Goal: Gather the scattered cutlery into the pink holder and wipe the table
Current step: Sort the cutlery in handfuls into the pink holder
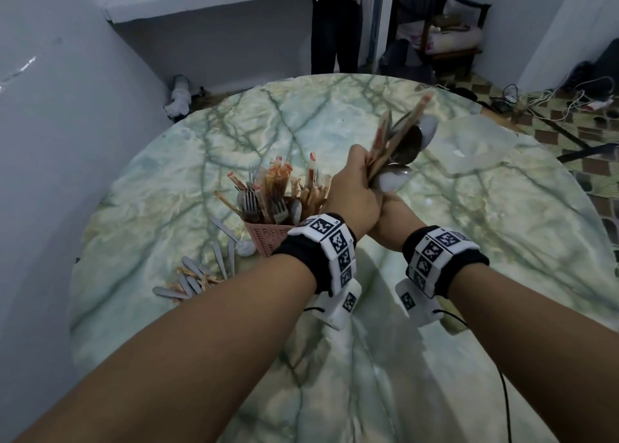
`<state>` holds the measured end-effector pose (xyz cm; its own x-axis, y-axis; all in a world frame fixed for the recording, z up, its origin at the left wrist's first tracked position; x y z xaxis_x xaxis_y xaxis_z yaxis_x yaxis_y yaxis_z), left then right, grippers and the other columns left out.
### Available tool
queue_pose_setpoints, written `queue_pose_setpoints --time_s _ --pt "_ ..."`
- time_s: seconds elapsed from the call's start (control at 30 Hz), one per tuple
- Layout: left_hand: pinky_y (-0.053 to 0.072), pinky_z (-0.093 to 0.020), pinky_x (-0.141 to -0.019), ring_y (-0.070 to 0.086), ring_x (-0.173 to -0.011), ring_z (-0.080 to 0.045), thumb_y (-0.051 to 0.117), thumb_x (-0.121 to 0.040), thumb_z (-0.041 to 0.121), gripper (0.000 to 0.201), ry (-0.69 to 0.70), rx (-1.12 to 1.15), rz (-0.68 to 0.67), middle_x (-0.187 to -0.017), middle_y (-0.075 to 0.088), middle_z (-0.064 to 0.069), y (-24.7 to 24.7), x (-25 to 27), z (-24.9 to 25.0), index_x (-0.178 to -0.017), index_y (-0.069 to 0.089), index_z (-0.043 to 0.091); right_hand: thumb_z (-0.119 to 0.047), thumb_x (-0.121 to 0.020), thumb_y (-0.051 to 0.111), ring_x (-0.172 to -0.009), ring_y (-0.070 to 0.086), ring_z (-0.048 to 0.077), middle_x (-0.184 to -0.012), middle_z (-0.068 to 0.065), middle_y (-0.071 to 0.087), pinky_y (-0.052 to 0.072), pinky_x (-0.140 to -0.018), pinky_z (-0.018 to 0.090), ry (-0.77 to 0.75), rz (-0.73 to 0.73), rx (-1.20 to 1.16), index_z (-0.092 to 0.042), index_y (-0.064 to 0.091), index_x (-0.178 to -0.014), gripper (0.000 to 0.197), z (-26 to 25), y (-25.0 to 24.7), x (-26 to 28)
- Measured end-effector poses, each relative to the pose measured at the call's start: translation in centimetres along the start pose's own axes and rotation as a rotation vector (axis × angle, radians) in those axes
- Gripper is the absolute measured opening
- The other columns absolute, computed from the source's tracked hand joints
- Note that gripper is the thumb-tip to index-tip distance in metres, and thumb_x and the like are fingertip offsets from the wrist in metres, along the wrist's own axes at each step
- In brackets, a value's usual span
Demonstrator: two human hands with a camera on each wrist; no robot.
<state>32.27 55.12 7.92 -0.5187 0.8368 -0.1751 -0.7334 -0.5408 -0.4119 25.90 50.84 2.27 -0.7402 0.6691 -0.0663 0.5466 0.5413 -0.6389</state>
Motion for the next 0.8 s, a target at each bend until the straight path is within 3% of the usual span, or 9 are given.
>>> queue_pose_setpoints --time_s 0.1,0.17,0.23,0.33,0.47,0.57,0.63,0.7,0.8 --pt "0.046 -0.024 -0.064 0.058 -0.068 -0.001 0.06 -0.097 0.017 0.017 0.001 0.066 0.103 -0.071 0.061 0.016 -1.0 0.3 -0.5 -0.1 0.043 0.019 0.002 -0.086 0.069 -0.085 0.062 -0.003 -0.101 -0.001 0.066 0.05 -0.076 0.012 -0.066 0.012 -0.144 -0.017 0.063 -0.107 0.028 -0.7 -0.8 0.3" --pt "0.04 -0.013 -0.062 0.055 -0.064 0.011 0.058 -0.098 0.015 0.016 0.007 0.088 0.128 -0.065 0.059 0.024 -1.7 0.5 -0.6 -0.102 0.043 0.021 0.005 -0.09 0.065 -0.085 0.06 -0.017 -0.098 -0.012 0.064 0.047 -0.079 0.008 -0.05 -0.069 -0.166 -0.029 0.06 -0.099 0.036 -1.3 -0.1 0.6" --pt "0.036 -0.005 -0.057 0.056 -0.063 0.015 0.053 -0.101 0.01 0.018 -0.002 0.103 0.124 -0.064 0.061 0.03 -2.0 0.4 -0.8 -0.096 0.042 0.024 0.01 -0.093 0.058 -0.08 0.057 -0.024 -0.095 -0.016 0.06 0.042 -0.076 0.001 -0.044 -0.119 -0.214 -0.027 0.058 -0.095 0.038 -1.5 0.4 0.7" --pt "0.038 -0.013 -0.058 0.054 -0.063 0.004 0.053 -0.102 0.015 0.018 0.02 0.077 0.111 -0.068 0.06 0.015 -1.9 0.3 -0.4 -0.094 0.041 0.026 0.006 -0.093 0.063 -0.092 0.058 -0.015 -0.102 -0.01 0.062 0.04 -0.081 0.001 -0.066 -0.132 -0.197 -0.026 0.059 -0.104 0.034 -1.4 0.5 0.6" --pt "0.05 -0.036 -0.068 0.059 -0.072 -0.02 0.058 -0.098 0.025 0.02 0.013 -0.011 0.004 -0.079 0.059 -0.002 -0.7 -0.4 -1.5 -0.102 0.041 0.017 -0.018 -0.091 0.071 -0.104 0.062 0.009 -0.116 -0.003 0.067 0.049 -0.09 0.022 0.001 -0.135 -0.065 -0.023 0.062 -0.115 0.026 0.4 1.1 0.2" --pt "0.056 -0.047 -0.085 0.067 -0.091 -0.024 0.064 -0.096 0.034 0.027 -0.089 0.009 -0.047 -0.096 0.069 -0.005 -0.3 -0.2 -3.8 -0.114 0.05 0.019 -0.016 -0.094 0.068 -0.101 0.062 0.009 -0.115 -0.002 0.068 0.043 -0.079 0.004 -0.013 -0.097 -0.021 -0.014 0.065 -0.121 0.028 0.2 1.0 0.2" --pt "0.055 -0.042 -0.09 0.066 -0.098 -0.021 0.065 -0.097 0.034 0.029 -0.133 0.056 -0.037 -0.1 0.069 -0.002 -0.7 0.2 -4.9 -0.119 0.057 0.017 -0.015 -0.093 0.069 -0.097 0.064 0.01 -0.113 -0.001 0.068 0.048 -0.083 0.01 -0.035 -0.056 -0.064 -0.02 0.068 -0.115 0.023 -0.2 0.7 0.4" --pt "0.052 -0.029 -0.083 0.065 -0.098 -0.02 0.064 -0.098 0.034 0.034 -0.149 0.062 -0.017 -0.098 0.066 0.002 -1.3 0.3 -5.3 -0.124 0.057 0.013 -0.016 -0.088 0.075 -0.091 0.065 0.008 -0.109 0.0 0.067 0.05 -0.082 0.012 -0.054 -0.008 -0.14 -0.027 0.066 -0.107 0.023 -0.4 0.2 0.4" --pt "0.052 -0.034 -0.087 0.066 -0.1 -0.021 0.066 -0.096 0.034 0.038 -0.145 0.079 0.02 -0.105 0.068 -0.001 -2.2 0.3 -5.3 -0.126 0.056 0.013 -0.014 -0.084 0.08 -0.09 0.065 0.0 -0.106 0.001 0.07 0.047 -0.077 0.007 -0.066 0.017 -0.171 -0.016 0.066 -0.111 0.031 -0.4 -0.1 0.1"
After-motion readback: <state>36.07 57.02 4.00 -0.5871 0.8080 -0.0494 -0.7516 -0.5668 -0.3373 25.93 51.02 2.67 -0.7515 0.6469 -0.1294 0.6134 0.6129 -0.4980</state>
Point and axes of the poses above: each hand's wrist, its own x-axis away from the middle knuckle, its own y-axis out of the palm, z = x × y, the point moved 10 cm from there along -x, towards the middle knuckle
